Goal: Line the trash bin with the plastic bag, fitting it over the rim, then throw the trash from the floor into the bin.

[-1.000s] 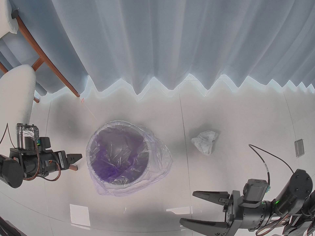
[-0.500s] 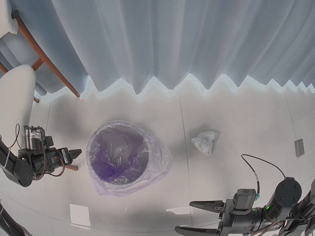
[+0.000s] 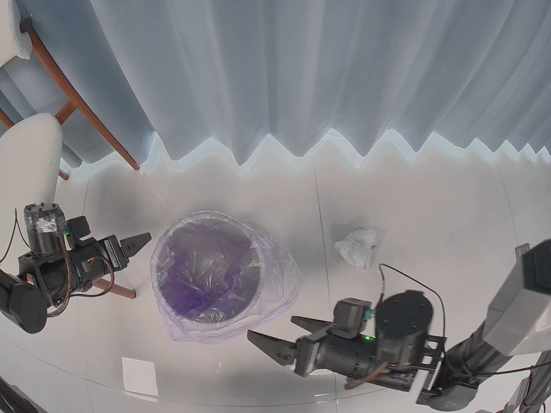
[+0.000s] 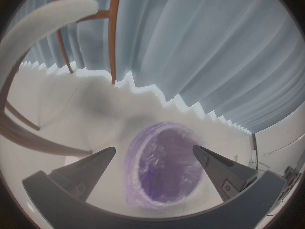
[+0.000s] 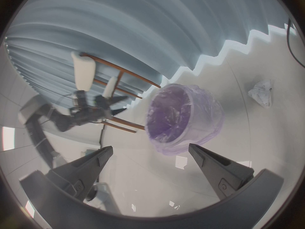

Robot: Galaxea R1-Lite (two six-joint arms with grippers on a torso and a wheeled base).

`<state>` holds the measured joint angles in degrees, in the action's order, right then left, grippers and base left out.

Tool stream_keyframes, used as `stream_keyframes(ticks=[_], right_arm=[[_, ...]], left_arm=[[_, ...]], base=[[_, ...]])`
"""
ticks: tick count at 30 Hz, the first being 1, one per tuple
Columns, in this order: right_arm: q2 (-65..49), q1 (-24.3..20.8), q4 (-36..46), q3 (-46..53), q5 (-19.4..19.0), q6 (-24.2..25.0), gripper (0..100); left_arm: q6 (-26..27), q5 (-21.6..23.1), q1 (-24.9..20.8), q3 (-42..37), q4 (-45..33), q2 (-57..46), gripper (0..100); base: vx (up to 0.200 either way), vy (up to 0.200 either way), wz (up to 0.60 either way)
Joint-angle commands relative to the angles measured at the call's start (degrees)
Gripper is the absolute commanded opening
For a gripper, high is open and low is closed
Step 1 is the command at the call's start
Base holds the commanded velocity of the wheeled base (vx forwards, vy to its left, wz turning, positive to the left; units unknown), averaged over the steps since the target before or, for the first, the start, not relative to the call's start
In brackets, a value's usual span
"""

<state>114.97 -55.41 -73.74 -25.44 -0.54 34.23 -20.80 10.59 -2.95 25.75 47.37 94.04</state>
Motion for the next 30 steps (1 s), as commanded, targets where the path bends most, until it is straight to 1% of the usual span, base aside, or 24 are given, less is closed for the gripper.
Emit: stream_keyframes(ticks=[1, 2, 3, 5, 6, 8, 10, 14, 18, 21, 25, 26, 30], right_arm=[[17.13, 5.04, 28.74, -32.65, 8.01, 1.28, 100], [17.57, 5.4, 29.8, -34.15, 8.27, 1.01, 100], [18.98, 6.36, 33.49, -37.66, 9.24, -0.31, 100], [20.56, 7.68, 37.97, -41.44, 10.91, -2.33, 100], [22.05, 9.09, 41.4, -44.61, 13.1, -3.91, 100], [23.63, 10.23, 43.42, -47.42, 15.04, -4.79, 100], [24.43, 10.67, 43.86, -48.74, 15.83, -5.14, 100], [26.89, 11.55, 44.12, -52.08, 16.97, -7.16, 100], [29.52, 11.81, 44.03, -54.01, 19.52, -8.74, 100], [29.87, 11.64, 43.95, -54.63, 19.7, -9.45, 100], [30.84, 11.29, 43.33, -56.21, 19.78, -10.5, 100], [30.84, 11.29, 43.24, -56.38, 19.78, -10.59, 0], [29.17, 11.2, 41.49, -56.21, 19.78, -10.41, 0]], left_arm=[[-4.95, 2.5, -5.4, 5.45, 1.67, -19.95, 100], [-5.13, 2.59, -5.4, 5.98, 1.93, -20.21, 100], [-6.19, 3.03, -5.4, 7.21, 1.93, -20.39, 100], [-8.56, 3.03, -5.05, 8.0, 2.2, -20.3, 100], [-10.58, 3.21, -4.78, 8.27, 2.29, -20.39, 100], [-11.63, 3.47, -5.4, 8.0, 2.02, -20.56, 100], [-11.37, 3.64, -5.75, 7.39, 2.02, -20.47, 100], [-11.02, 3.29, -8.92, 7.21, 2.37, -21.18, 100], [-7.86, 3.38, -8.3, 7.39, 3.16, -23.46, 100], [-7.42, 3.47, -7.42, 7.3, 3.6, -23.99, 100], [-7.33, 3.47, -7.51, 7.04, 3.6, -23.99, 100], [-7.24, 3.47, -7.51, 7.04, 3.6, -24.08, 100], [-7.24, 3.56, -7.86, 6.69, 3.6, -24.17, 100]], base=[[0.0, 0.0, 0.0], [0.0, 0.0, 0.0], [0.0, 0.0, 0.0], [0.0, 0.0, 0.0], [0.0, 0.0, 0.0], [0.0, 0.0, 0.0], [0.0, 0.0, 0.0], [0.0, 0.0, 0.0], [0.0, 0.0, 0.0], [0.0, 0.0, 0.0], [0.0, 0.0, 0.0], [0.0, 0.0, 0.0], [0.0, 0.0, 0.0]])
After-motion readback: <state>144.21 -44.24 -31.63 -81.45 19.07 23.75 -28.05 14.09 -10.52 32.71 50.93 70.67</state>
